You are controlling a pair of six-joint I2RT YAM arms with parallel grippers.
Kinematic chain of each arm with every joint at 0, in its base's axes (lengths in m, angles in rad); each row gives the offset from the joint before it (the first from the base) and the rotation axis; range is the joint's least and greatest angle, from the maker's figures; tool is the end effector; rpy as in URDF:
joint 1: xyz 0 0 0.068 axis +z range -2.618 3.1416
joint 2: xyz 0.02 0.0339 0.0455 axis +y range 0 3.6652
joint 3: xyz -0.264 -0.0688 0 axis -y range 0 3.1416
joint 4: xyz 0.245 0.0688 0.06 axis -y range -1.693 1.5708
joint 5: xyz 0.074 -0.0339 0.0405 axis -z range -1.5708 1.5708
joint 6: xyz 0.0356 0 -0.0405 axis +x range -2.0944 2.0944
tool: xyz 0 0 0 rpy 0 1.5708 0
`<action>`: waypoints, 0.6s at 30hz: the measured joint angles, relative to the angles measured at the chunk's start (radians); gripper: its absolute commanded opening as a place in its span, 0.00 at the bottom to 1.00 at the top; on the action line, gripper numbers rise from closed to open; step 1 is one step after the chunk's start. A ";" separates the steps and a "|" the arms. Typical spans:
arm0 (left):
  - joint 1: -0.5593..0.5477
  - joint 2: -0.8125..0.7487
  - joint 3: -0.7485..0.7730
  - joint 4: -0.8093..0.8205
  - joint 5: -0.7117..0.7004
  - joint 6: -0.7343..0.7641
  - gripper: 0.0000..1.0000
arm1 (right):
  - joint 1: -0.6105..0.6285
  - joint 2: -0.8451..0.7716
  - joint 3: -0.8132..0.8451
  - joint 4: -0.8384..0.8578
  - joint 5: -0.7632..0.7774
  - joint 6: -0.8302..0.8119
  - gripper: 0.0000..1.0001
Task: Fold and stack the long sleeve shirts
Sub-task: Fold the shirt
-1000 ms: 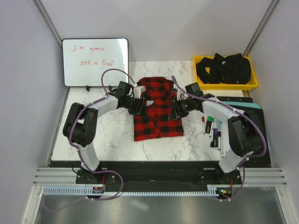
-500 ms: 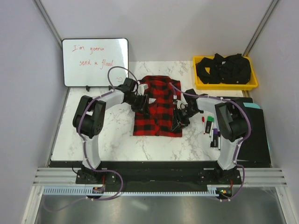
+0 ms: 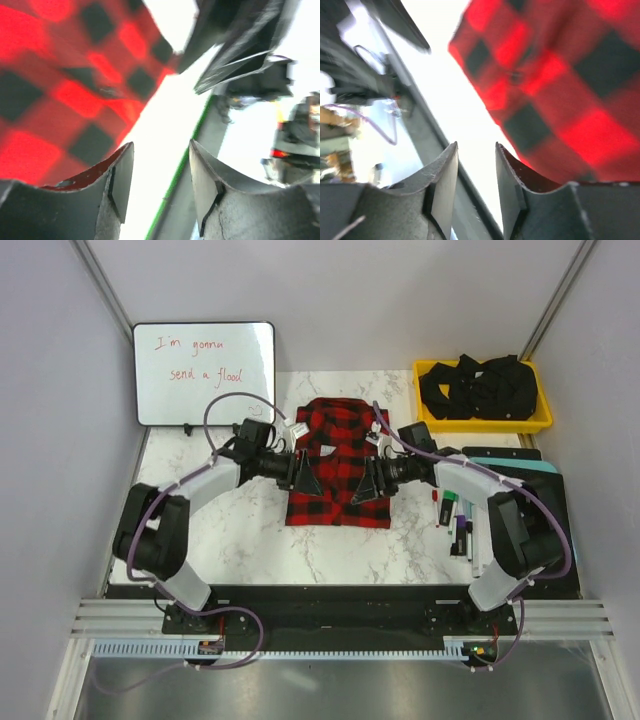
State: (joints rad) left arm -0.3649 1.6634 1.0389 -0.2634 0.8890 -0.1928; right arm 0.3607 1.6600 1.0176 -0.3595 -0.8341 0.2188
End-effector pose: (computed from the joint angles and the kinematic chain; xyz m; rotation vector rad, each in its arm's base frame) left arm 0.3069 -0.1468 0.2070 0.6123 2.3612 -1.3365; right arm 0.2979 0.1406 0.1952 -0.5088 2.5131 1.2920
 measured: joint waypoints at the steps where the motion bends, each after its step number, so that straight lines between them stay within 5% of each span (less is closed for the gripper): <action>1: -0.011 -0.041 -0.048 0.044 0.035 -0.048 0.57 | 0.019 -0.017 -0.029 0.068 -0.018 0.060 0.43; 8: -0.139 0.005 -0.215 0.351 0.089 -0.376 0.60 | 0.133 0.104 -0.156 0.445 -0.079 0.410 0.42; 18: -0.004 0.208 -0.327 0.459 0.124 -0.529 0.61 | 0.005 0.215 -0.269 0.479 -0.144 0.465 0.42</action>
State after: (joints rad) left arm -0.3691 1.8713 0.7120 0.1951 1.0130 -0.7216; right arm 0.3656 1.8751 0.7486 0.1196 -0.9779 0.6838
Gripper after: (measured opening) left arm 0.599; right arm 0.416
